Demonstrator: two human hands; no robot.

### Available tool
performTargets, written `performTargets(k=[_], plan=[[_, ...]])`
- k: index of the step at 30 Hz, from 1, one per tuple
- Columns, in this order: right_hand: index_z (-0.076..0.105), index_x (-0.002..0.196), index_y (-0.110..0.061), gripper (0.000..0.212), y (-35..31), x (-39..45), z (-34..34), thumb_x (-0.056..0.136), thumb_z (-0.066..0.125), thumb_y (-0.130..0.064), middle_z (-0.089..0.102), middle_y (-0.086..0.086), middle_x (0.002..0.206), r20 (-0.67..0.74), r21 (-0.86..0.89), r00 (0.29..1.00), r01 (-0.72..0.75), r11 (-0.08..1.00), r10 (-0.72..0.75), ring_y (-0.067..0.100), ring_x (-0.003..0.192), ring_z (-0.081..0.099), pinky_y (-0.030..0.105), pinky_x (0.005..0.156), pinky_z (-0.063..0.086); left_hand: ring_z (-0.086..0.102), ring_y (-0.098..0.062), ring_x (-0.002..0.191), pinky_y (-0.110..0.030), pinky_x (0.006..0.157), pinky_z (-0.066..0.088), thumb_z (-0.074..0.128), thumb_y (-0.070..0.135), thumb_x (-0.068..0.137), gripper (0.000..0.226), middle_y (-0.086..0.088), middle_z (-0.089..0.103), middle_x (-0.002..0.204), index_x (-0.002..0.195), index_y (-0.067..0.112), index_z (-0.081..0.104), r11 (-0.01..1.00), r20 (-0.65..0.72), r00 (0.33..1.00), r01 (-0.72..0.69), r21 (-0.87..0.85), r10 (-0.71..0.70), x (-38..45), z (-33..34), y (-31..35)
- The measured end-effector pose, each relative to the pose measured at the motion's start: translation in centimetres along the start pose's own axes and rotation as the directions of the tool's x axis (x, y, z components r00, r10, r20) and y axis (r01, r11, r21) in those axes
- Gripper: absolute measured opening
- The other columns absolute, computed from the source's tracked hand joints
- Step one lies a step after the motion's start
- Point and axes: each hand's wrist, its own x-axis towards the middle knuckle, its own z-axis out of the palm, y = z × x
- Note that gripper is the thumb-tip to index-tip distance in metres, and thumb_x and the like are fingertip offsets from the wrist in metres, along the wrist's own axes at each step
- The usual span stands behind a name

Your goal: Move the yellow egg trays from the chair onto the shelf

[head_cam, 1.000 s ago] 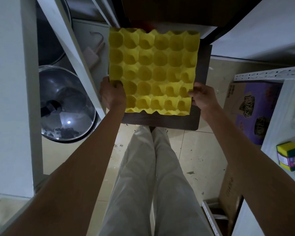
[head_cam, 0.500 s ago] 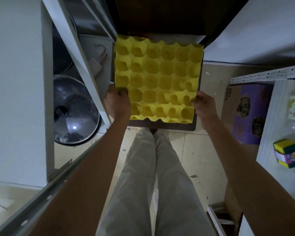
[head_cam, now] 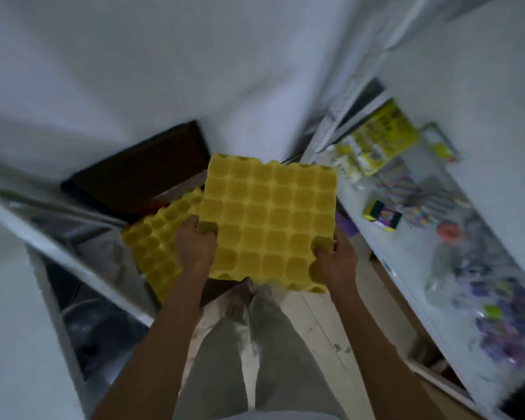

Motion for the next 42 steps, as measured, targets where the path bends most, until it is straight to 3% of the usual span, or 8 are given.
performTargets(k=[4,7,12,15,19,24,32,42], plan=[[0.049,0.082,-0.035,0.027,1.2,-5.1,-8.8,0.085,0.064,-0.013,0.054,-0.006,0.073,-0.21,0.141,0.971,-0.081,0.987,0.11,0.024,0.072,0.055,0.034,0.061,0.043,0.062,-0.031,0.087,-0.037,0.073,0.048,0.058,0.001,0.084,0.017,-0.008,0.065,0.09,0.095,0.011,0.066,0.981,0.181,0.967,-0.19,0.04,0.18,-4.0,1.2,7.0],[0.039,0.076,-0.032,0.033,2.2,-8.6,-13.8,0.084,0.064,-0.012,0.044,-0.008,0.068,-0.309,0.231,0.933,-0.114,0.966,0.184,0.022,0.066,0.048,0.037,0.062,0.04,0.065,-0.032,0.087,-0.041,0.077,0.053,0.057,0.0,0.085,0.014,-0.011,0.068,0.09,0.093,0.005,0.067,0.945,0.309,0.903,-0.326,0.034,0.3,-7.2,2.0,11.6],[0.048,0.075,-0.028,0.021,4.1,-11.6,-19.9,0.086,0.059,-0.015,0.052,-0.006,0.066,-0.42,0.408,0.858,-0.112,0.906,0.295,0.017,0.061,0.052,0.027,0.052,0.035,0.064,-0.023,0.075,-0.027,0.058,0.042,0.065,0.014,0.087,0.003,-0.001,0.065,0.077,0.085,0.016,0.063,0.83,0.431,0.76,-0.556,0.042,0.487,-11.9,3.7,18.5],[0.055,0.083,-0.02,0.006,5.0,-11.7,-23.3,0.088,0.055,-0.018,0.061,0.006,0.073,-0.446,0.465,0.828,-0.111,0.878,0.341,0.025,0.067,0.058,0.029,0.052,0.04,0.062,-0.014,0.081,-0.028,0.061,0.044,0.069,0.023,0.087,0.013,0.005,0.066,0.089,0.099,0.022,0.064,0.824,0.467,0.723,-0.566,-0.022,0.509,-14.6,5.3,22.5],[0.059,0.089,-0.02,0.007,6.2,-10.0,-26.7,0.09,0.051,-0.02,0.065,0.003,0.078,-0.492,0.465,0.792,-0.112,0.878,0.362,0.023,0.072,0.061,0.031,0.057,0.045,0.065,-0.02,0.087,-0.036,0.073,0.051,0.067,0.027,0.088,0.013,0.002,0.069,0.093,0.098,0.02,0.066,0.813,0.464,0.711,-0.581,-0.037,0.529,-16.9,8.3,26.4],[0.064,0.09,-0.016,0.014,6.4,-6.8,-28.9,0.094,0.052,-0.024,0.066,0.005,0.089,-0.553,0.396,0.762,-0.114,0.911,0.335,0.028,0.083,0.063,0.035,0.068,0.047,0.065,-0.019,0.085,-0.028,0.062,0.044,0.063,0.029,0.089,0.008,0.003,0.069,0.087,0.09,0.022,0.067,0.801,0.392,0.734,-0.599,-0.013,0.555,-17.5,10.3,29.0],[0.068,0.097,-0.015,0.009,3.9,-0.6,-29.9,0.091,0.061,-0.016,0.068,-0.002,0.087,-0.601,0.546,0.722,0.057,0.836,0.343,0.025,0.086,0.065,0.041,0.077,0.056,0.069,-0.027,0.101,-0.043,0.091,0.058,0.057,0.025,0.096,0.027,-0.005,0.075,0.106,0.111,0.014,0.076,0.804,0.279,0.772,-0.594,-0.002,0.571,-14.6,12.6,33.9],[0.066,0.099,-0.015,0.018,-1.4,11.9,-31.9,0.094,0.05,-0.022,0.066,0.0,0.086,-0.643,0.568,0.634,0.019,0.823,0.429,0.023,0.079,0.061,0.031,0.065,0.046,0.07,-0.03,0.109,-0.029,0.082,0.045,0.052,0.017,0.096,0.031,-0.009,0.076,0.117,0.114,0.01,0.077,0.7,0.358,0.645,-0.713,-0.034,0.675,-5.5,20.1,46.6]])
